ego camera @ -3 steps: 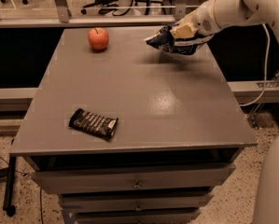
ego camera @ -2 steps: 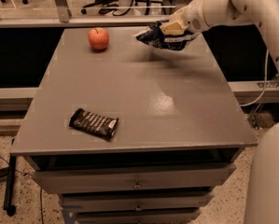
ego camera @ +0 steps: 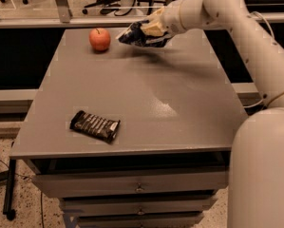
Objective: Move blue chip bag near apple
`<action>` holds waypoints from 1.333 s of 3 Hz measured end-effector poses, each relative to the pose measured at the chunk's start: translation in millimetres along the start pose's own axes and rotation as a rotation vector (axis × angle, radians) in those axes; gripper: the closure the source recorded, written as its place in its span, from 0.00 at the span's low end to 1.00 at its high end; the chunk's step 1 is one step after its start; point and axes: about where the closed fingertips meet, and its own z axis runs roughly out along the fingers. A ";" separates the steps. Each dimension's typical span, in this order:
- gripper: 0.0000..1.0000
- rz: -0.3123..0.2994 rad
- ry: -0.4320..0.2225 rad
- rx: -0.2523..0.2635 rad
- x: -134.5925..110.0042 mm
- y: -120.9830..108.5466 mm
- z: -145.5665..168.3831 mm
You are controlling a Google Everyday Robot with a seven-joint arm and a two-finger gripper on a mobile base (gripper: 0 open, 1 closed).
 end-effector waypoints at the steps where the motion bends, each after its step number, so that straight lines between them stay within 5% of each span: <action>1: 1.00 -0.063 -0.018 -0.012 -5.2 5.8 28.3; 4: 0.35 -0.136 -0.028 -0.071 -5.1 19.6 56.7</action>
Offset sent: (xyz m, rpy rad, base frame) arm 0.0224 0.0549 -0.0195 -0.0768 -0.1026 0.1069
